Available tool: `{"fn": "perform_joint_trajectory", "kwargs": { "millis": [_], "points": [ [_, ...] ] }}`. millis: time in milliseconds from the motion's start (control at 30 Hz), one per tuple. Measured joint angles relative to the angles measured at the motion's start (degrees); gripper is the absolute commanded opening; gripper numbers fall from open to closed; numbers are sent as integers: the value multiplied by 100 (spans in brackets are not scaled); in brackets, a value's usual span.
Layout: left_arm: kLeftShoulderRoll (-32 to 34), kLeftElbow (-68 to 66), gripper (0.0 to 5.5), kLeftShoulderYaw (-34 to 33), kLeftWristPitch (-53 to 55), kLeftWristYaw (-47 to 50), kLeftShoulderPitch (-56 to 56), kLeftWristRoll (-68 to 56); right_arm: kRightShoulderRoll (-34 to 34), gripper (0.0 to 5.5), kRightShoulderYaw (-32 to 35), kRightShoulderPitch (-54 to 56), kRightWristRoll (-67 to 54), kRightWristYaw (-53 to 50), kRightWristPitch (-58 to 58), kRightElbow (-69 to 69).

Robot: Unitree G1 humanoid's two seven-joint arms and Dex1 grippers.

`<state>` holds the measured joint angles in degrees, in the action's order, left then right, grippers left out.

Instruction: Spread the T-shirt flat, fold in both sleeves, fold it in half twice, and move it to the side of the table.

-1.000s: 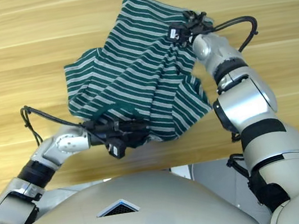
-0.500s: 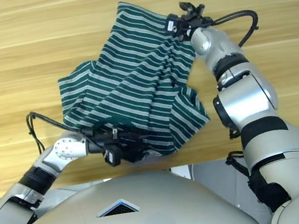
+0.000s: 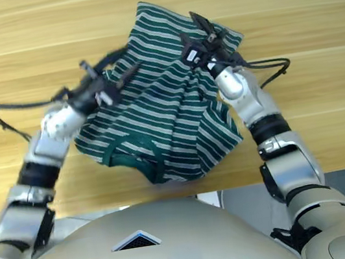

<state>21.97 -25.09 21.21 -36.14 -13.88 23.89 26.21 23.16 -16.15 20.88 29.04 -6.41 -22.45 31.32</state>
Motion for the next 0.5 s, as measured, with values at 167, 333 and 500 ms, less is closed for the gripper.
{"fn": "perform_joint_trajectory", "kwargs": {
  "millis": [167, 333, 500],
  "points": [
    [-645, -3081, 169, 833, 656, 1074, 2117, 1413, -261, 228, -58, 224, 167, -251, 117, 418],
    [-941, -4688, 169, 1681, 970, 1276, 2617, 2191, -362, 228, -19, 262, 183, -454, 110, 407],
    [-594, -4823, 169, 1795, 868, 1492, 2484, 2078, -315, 228, 123, 274, 182, -474, 224, -134]
  ]
}}
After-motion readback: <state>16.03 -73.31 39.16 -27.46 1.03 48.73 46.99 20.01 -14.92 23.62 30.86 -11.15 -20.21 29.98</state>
